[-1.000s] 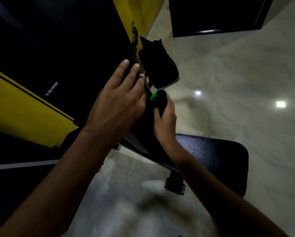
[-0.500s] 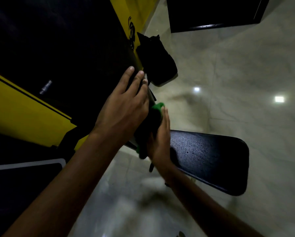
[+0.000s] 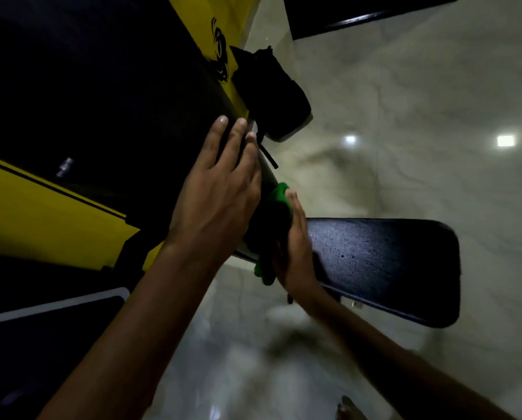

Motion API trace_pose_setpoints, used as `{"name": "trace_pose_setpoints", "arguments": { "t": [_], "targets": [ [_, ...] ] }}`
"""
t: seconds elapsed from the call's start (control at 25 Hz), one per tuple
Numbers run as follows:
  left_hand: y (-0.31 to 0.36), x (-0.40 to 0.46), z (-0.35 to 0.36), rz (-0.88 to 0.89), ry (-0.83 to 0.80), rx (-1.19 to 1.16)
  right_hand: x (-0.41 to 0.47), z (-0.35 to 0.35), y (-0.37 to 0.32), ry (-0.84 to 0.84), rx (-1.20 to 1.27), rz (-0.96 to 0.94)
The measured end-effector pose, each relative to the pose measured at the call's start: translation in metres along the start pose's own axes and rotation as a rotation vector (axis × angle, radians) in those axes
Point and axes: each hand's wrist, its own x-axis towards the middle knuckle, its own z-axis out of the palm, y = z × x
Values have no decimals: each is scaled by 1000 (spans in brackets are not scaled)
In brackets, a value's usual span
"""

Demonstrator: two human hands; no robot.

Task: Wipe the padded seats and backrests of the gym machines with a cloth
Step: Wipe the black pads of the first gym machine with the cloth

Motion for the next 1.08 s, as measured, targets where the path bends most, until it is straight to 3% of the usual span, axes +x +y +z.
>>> {"name": "trace_pose_setpoints", "arguments": {
  "t": [0.12,0.28,0.36,0.48,0.64,0.84,1.0,1.08],
  "targets": [
    [-1,1,-4,7,-36,-62,28,-5,-4,57,-113,13],
    [0,7,-5,23,-88,-51,-23,3,-8,-1,-67,-98],
    [-1,8,-7,52,-147,-51,-9,2,-9,11,10,-46],
    [-2,7,-4,30,-80,-68,28,-4,-4,82,-47,53],
    [2,15,-2,14,-113,-88,-19,11,14,134,-170,-172],
    [4,19,1,83,-106,-145,31,-1,11,166,-116,58],
    [13,21,6,91,-138,-152,-30,1,14,102,-215,-189],
    [17,23,8,111,-140,-159,-12,-7,26,96,-191,-199]
  ]
}}
